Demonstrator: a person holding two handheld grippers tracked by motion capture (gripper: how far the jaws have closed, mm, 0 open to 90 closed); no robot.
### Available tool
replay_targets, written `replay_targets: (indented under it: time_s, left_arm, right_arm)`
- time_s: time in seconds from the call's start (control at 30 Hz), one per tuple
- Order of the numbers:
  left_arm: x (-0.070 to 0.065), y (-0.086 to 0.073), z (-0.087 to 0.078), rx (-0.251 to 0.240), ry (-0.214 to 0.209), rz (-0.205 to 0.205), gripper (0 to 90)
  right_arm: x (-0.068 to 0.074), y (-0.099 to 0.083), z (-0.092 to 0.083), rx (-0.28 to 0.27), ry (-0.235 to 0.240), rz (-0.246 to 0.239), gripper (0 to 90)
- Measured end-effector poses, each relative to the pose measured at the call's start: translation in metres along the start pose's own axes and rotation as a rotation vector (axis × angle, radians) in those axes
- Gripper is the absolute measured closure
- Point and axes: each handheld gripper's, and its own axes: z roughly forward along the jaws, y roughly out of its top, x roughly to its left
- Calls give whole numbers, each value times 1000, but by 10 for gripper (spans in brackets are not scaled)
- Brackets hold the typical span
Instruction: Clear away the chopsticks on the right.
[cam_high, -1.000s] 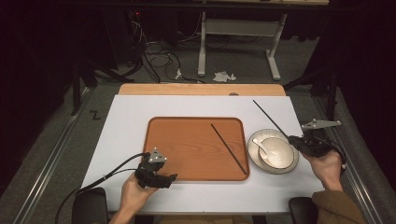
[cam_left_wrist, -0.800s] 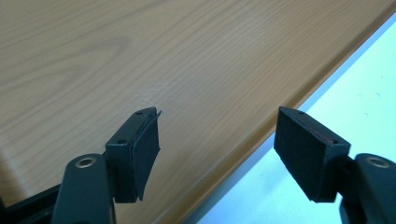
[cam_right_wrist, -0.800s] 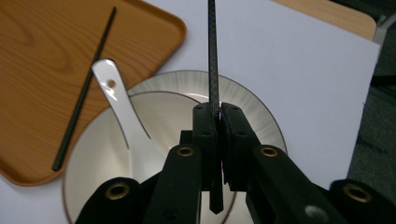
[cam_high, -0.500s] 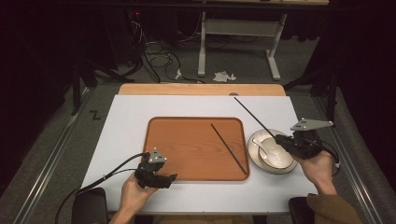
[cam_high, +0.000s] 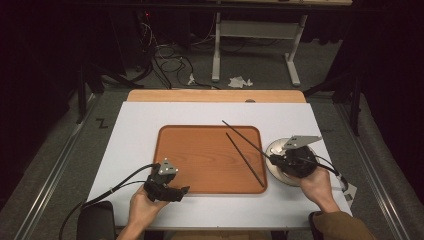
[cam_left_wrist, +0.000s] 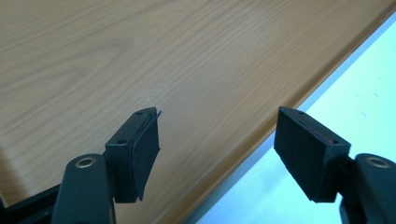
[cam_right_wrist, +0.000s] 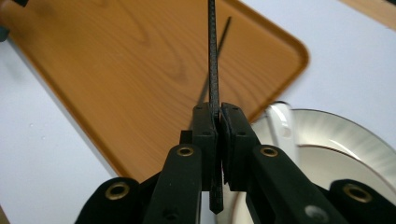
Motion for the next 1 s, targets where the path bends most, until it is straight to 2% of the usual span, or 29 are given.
replay_targets:
  time_s: [0.17,0.3,0.57,0.77,0.83,1.0]
  left_arm:
    - [1,0,0,0,0,-2,309]
    - [1,0,0,0,-4,-2,309]
    - [1,0,0,0,-6,0,309]
    - [0,0,0,5,1,5,309]
    - [0,0,0,7,0,6,309]
    - [0,0,1,7,0,5,309]
  right_arm:
    - [13,2,19,40,31,-12,864]
    - [23,1,37,84,37,-46,863]
    - [33,-2,64,162,-2,-57,862]
    - [37,-5,73,197,-3,-59,859]
    - [39,-7,77,214,-1,-74,858]
    - [42,-8,80,222,-1,-71,857]
